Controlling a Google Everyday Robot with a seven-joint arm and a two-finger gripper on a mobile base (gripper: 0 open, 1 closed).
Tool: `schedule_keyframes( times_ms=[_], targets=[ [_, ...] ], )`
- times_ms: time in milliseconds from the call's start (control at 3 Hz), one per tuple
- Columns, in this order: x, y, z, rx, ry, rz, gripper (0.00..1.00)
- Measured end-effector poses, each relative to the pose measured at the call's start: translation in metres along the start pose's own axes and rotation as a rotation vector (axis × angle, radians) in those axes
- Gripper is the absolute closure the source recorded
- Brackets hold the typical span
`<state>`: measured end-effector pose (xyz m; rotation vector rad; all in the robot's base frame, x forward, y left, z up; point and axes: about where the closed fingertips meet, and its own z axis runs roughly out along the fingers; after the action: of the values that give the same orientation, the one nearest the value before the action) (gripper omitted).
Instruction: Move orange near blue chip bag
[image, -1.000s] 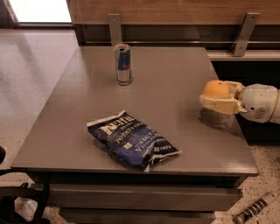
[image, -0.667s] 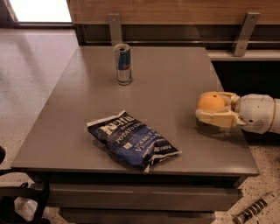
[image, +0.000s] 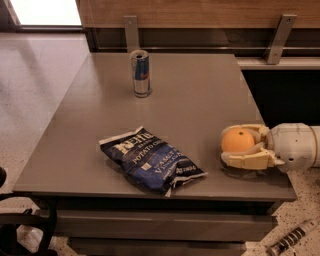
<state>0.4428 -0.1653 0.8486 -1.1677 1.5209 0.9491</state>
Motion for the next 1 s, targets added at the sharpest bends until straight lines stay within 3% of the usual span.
schedule_keyframes(
  times_ms=[667,1000],
  targets=[
    [0.028,0.001,0.023,-0.097,-0.025,-0.063,1.00],
    [0.021,0.001,0.022,-0.097,-0.025,-0.063,0.79]
  ],
)
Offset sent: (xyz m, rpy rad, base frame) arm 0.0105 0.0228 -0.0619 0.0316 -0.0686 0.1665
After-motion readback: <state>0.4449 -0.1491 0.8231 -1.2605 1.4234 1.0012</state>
